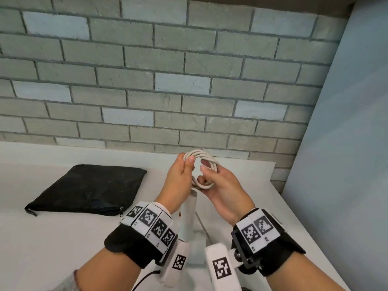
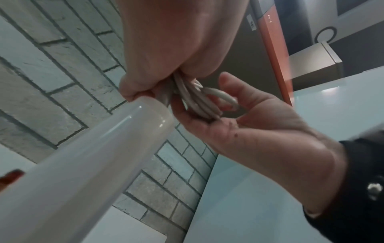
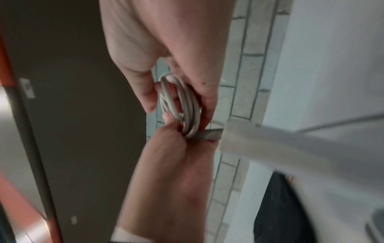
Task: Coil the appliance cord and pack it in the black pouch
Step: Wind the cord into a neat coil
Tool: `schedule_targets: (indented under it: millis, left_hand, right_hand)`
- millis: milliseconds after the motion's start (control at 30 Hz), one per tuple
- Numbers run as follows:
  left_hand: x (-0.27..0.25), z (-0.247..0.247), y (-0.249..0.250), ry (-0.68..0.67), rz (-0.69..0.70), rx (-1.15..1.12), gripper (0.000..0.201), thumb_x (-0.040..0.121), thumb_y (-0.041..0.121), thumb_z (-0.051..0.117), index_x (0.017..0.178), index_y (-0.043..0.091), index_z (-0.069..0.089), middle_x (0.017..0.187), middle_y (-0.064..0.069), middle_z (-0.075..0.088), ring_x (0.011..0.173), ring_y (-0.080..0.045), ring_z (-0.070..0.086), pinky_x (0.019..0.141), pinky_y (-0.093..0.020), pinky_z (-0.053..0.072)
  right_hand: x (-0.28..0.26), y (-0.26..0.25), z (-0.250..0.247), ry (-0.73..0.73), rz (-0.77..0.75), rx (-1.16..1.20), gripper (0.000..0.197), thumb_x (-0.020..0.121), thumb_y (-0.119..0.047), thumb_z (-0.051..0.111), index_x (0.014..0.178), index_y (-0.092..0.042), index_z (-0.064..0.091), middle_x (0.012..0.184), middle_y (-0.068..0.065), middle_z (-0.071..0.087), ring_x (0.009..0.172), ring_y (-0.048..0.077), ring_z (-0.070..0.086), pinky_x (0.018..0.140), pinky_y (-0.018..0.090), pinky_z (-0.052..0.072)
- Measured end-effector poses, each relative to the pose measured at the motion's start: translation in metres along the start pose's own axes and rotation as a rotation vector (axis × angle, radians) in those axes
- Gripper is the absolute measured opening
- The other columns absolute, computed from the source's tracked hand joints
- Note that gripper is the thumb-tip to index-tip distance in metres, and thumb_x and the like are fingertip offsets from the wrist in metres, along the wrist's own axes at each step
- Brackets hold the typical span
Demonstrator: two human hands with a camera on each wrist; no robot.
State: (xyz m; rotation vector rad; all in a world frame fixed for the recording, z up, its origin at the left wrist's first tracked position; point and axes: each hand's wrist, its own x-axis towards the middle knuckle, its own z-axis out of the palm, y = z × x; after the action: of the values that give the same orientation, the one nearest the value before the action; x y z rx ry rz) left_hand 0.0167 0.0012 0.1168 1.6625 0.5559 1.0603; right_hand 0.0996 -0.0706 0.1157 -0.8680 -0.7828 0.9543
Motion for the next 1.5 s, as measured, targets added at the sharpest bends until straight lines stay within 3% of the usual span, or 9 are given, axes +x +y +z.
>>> schedule_targets:
  millis: [200,367,600,733,833,933,1133,1333,1500]
  left_hand:
    - [0.003,0.005,-0.005,0.032,0.053,-0.002,0.021,0.098,0.026,0.033,0.095,0.013,0.048,0.072,0.009,0.050,0.062,0.001,0.049,0.056,-0.013,0.042]
    - [0.008,0.008,-0.010,0.093,0.066,0.021,0.021,0.098,0.026,0.032,0.089,0.011,0.044,0.067,0.005,0.046,0.049,0.003,0.048,0.043,-0.008,0.038]
    - [0.018,0.013,-0.013,0.140,0.031,-0.009,0.023,0.098,0.026,0.031,0.090,0.009,0.043,0.072,0.004,0.046,0.065,-0.007,0.044,0.052,-0.006,0.039]
    - [0.019,0.016,-0.014,0.150,0.020,-0.004,0.023,0.098,0.027,0.031,0.090,0.010,0.043,0.072,0.004,0.044,0.067,-0.011,0.043,0.061,-0.019,0.039]
    - [0.023,0.010,-0.014,0.171,-0.039,-0.050,0.025,0.098,0.029,0.030,0.100,0.010,0.046,0.087,0.001,0.053,0.085,-0.016,0.050,0.073,-0.026,0.044]
    - [0.028,0.001,-0.012,0.173,-0.085,-0.061,0.022,0.098,0.030,0.030,0.107,0.017,0.044,0.100,0.001,0.054,0.102,-0.025,0.052,0.089,-0.037,0.044]
    - [0.025,0.005,-0.008,0.078,-0.062,-0.070,0.021,0.099,0.027,0.029,0.093,0.019,0.047,0.080,0.003,0.052,0.060,0.002,0.056,0.040,-0.002,0.039]
    - [0.025,0.002,-0.006,0.000,-0.157,-0.122,0.023,0.098,0.031,0.030,0.103,0.015,0.046,0.078,0.002,0.041,0.062,-0.009,0.043,0.037,-0.013,0.041]
    - [0.025,0.002,-0.011,-0.023,-0.148,-0.117,0.025,0.098,0.031,0.030,0.080,0.023,0.045,0.069,0.001,0.038,0.056,-0.009,0.039,0.037,-0.012,0.037]
  right_hand:
    - [-0.002,0.005,-0.009,0.233,-0.082,-0.295,0.050,0.083,0.007,0.054,0.126,-0.015,0.039,0.108,0.007,0.051,0.091,0.023,0.062,0.067,0.028,0.059]
    - [-0.014,0.001,-0.018,0.239,0.014,-0.504,0.007,0.086,0.000,0.050,0.085,-0.005,0.054,0.084,0.013,0.059,0.071,0.020,0.063,0.060,0.028,0.055]
    - [-0.028,0.010,-0.032,0.070,-0.059,0.119,0.012,0.082,-0.020,0.051,0.074,-0.011,0.057,0.075,0.003,0.065,0.084,0.016,0.062,0.095,0.035,0.044]
    - [-0.029,0.004,-0.035,0.097,-0.004,0.231,0.025,0.090,-0.026,0.043,0.072,-0.011,0.053,0.051,-0.004,0.040,0.048,0.010,0.044,0.065,0.029,0.057]
    - [-0.034,-0.005,-0.041,0.081,0.050,0.026,0.024,0.085,-0.027,0.048,0.090,-0.006,0.059,0.051,-0.006,0.034,0.039,0.005,0.029,0.038,0.017,0.035]
    - [-0.043,-0.009,-0.058,0.049,0.105,-0.305,0.023,0.093,-0.020,0.043,0.091,-0.007,0.062,0.053,-0.004,0.037,0.039,0.005,0.023,0.034,0.015,0.020]
    - [-0.051,-0.013,-0.080,0.036,0.028,-0.737,0.025,0.093,-0.010,0.045,0.076,-0.009,0.063,0.057,0.000,0.048,0.045,0.008,0.039,0.043,0.018,0.032]
    - [-0.050,-0.010,-0.078,0.039,-0.104,-0.798,0.027,0.093,-0.007,0.046,0.109,-0.020,0.062,0.055,-0.019,0.058,0.051,-0.004,0.047,0.053,0.005,0.036]
    - [-0.050,-0.006,-0.072,-0.006,-0.111,-0.823,0.020,0.090,-0.008,0.050,0.094,-0.012,0.070,0.058,-0.018,0.065,0.054,-0.004,0.054,0.055,0.007,0.039]
